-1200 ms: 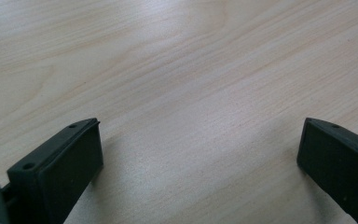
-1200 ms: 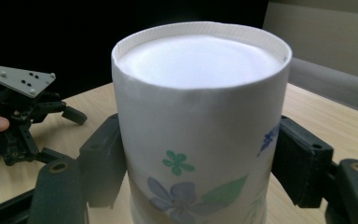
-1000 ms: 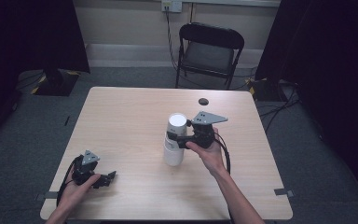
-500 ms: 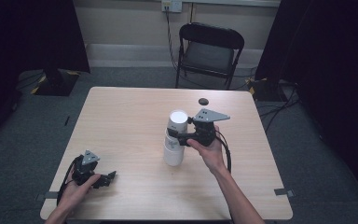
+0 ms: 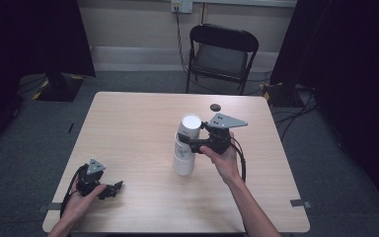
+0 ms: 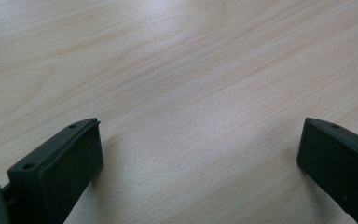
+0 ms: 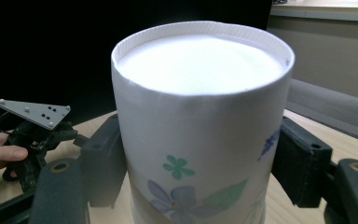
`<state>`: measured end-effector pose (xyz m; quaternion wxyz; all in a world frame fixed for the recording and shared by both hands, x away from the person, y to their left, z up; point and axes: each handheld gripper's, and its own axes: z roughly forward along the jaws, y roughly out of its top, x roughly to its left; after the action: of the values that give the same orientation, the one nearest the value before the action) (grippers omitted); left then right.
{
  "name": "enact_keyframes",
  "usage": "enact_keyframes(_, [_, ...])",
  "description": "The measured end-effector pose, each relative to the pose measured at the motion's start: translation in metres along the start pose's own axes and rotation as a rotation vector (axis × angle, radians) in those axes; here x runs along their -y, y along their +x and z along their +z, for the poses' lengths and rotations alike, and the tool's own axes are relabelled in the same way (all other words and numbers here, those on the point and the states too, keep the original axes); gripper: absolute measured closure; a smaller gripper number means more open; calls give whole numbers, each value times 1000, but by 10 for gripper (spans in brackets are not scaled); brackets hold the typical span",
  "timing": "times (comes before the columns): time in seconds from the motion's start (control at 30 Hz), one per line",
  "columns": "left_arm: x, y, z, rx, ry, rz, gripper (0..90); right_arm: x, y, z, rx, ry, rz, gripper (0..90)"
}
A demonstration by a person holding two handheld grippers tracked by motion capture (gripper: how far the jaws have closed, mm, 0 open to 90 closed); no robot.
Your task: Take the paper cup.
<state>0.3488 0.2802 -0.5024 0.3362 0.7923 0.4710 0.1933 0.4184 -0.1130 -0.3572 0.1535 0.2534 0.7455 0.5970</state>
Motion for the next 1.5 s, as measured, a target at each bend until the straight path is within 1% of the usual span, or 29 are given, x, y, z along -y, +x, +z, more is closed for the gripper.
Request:
enact_keyframes(0.2, [0,1,-1,4,3,8,0,-4,1,-7,6,-17,0,279])
enact_keyframes(0.33, [0,0,-2,0,11,3,9,-5,2,-14,10,-25,0,279])
enact_keyframes(0.47, [-1,0,-3,-2,18,9,22,-5,2,-22,20,-32,0,280])
enact_keyframes(0.57, [-2,0,-4,-4,14,-1,63,-4,0,-27,23,-39,18,280])
enact_keyframes(0.6, [-2,0,-5,-7,14,5,94,-4,0,-29,27,-38,21,281])
enact_keyframes(0.63, [-2,0,-5,-7,14,5,146,-4,0,-29,27,-38,21,281])
enact_keyframes(0.67, [-3,0,-6,-13,9,3,178,-3,0,-32,29,-39,24,282])
enact_keyframes(0.7, [-3,-1,-6,-13,7,-3,164,-3,0,-34,32,-37,24,282])
enact_keyframes(0.73, [-3,0,-6,-16,10,13,157,-3,0,-35,32,-35,24,283])
enact_keyframes(0.8, [-3,-1,-6,-11,1,7,168,-2,1,-37,34,-34,23,282])
enact_keyframes(0.87, [-6,-3,-9,12,-12,9,169,-1,2,-42,43,-16,17,283])
enact_keyframes(0.9, [-6,-3,-9,12,-12,9,169,0,2,-43,43,-15,18,283])
enact_keyframes(0.93, [-8,-5,-11,30,-32,8,171,1,3,-45,45,-10,22,284])
enact_keyframes(0.97, [-9,-7,-13,34,-42,12,176,2,3,-47,49,-8,23,284])
enact_keyframes(1.03, [-11,-11,-16,23,-71,23,181,4,4,-51,48,5,30,284])
enact_keyframes(1.07, [-11,-11,-16,23,-71,23,189,4,4,-51,48,5,30,284])
enact_keyframes(1.13, [-12,-14,-19,37,-104,30,204,8,5,-55,58,13,49,285])
enact_keyframes(1.17, [-14,-18,-22,49,-136,37,215,13,5,-59,53,23,62,286])
enact_keyframes(1.2, [-14,-18,-22,49,-136,37,215,13,5,-59,53,23,62,286])
enact_keyframes(1.23, [-17,-21,-25,66,-172,36,222,18,5,-62,54,33,83,287])
enact_keyframes(1.27, [-17,-21,-25,66,-172,36,226,18,5,-62,54,33,83,287])
enact_keyframes(1.3, [-19,-26,-27,76,-202,47,227,23,5,-64,46,39,114,287])
enact_keyframes(1.37, [-21,-31,-30,82,-235,65,235,27,6,-66,43,52,119,288])
enact_keyframes(1.4, [-21,-31,-30,82,-235,65,241,27,6,-66,43,52,119,288])
enact_keyframes(1.43, [-24,-36,-31,84,-256,77,246,31,8,-68,39,64,127,288])
enact_keyframes(1.47, [-24,-36,-31,84,-256,77,247,32,10,-69,34,67,132,288])
enact_keyframes(1.5, [-26,-42,-31,93,-274,86,248,34,11,-69,31,73,139,288])
